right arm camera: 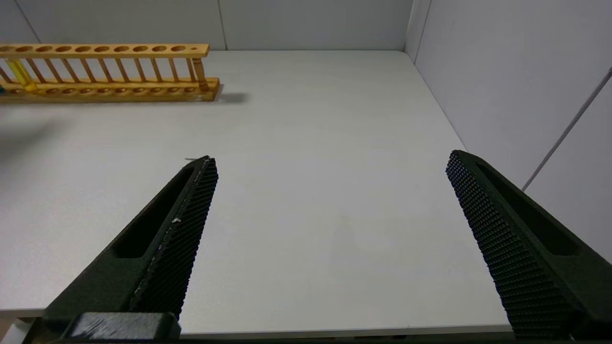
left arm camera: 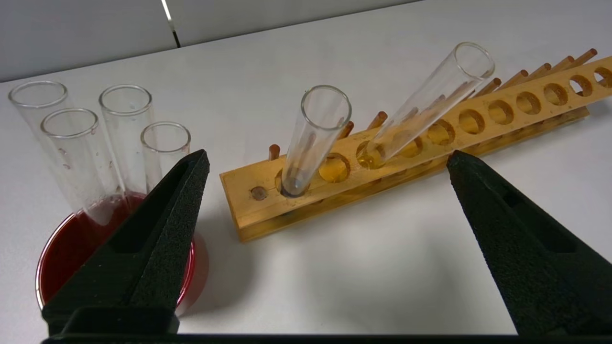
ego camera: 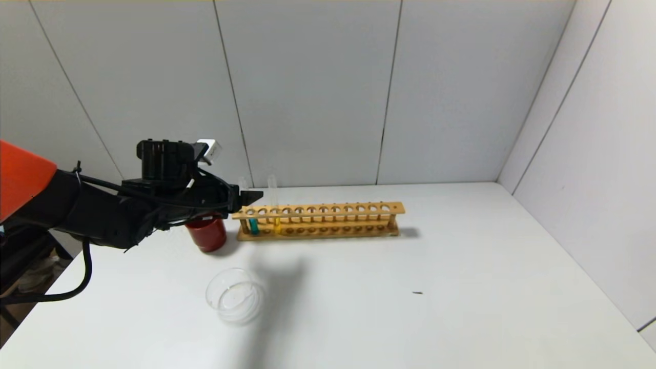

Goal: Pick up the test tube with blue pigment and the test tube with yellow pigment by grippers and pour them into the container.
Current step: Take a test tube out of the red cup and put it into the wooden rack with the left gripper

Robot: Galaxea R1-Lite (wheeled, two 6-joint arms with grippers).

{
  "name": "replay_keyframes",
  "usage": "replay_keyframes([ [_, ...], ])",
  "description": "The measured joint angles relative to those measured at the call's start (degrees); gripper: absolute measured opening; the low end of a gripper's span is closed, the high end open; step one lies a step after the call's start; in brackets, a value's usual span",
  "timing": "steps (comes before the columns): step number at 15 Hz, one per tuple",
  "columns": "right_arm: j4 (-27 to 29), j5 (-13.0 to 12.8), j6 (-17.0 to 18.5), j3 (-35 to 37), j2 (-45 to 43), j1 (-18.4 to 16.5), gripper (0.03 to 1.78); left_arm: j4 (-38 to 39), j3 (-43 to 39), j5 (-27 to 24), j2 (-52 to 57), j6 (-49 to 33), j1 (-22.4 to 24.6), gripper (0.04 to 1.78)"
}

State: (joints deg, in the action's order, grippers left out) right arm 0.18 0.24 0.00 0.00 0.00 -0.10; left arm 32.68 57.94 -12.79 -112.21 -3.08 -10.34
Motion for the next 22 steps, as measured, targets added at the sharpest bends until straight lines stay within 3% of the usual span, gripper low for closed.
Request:
replay_keyframes([
  [10, 0.0, 0.0, 0.0, 0.0, 0.0, 0.0, 1.75, 0.0, 4.5, 0.6, -4.7, 0.1, 0.0, 1.74],
  [12, 0.0, 0.0, 0.0, 0.0, 0.0, 0.0, 1.75, 0.0, 5.3, 0.7, -5.6, 0.2, 0.1, 1.66],
  [15, 0.0, 0.0, 0.0, 0.0, 0.0, 0.0, 1.75, 0.0, 6.1, 0.6, -6.4, 0.3, 0.1, 1.34],
  [20, 0.0, 0.0, 0.0, 0.0, 0.0, 0.0, 1.75, 0.0, 7.0, 0.7, -7.0, 0.3, -0.1, 0.46],
  [22, 0.0, 0.0, 0.0, 0.0, 0.0, 0.0, 1.75, 0.0, 7.4, 1.1, -7.0, 0.4, -0.5, 0.33],
])
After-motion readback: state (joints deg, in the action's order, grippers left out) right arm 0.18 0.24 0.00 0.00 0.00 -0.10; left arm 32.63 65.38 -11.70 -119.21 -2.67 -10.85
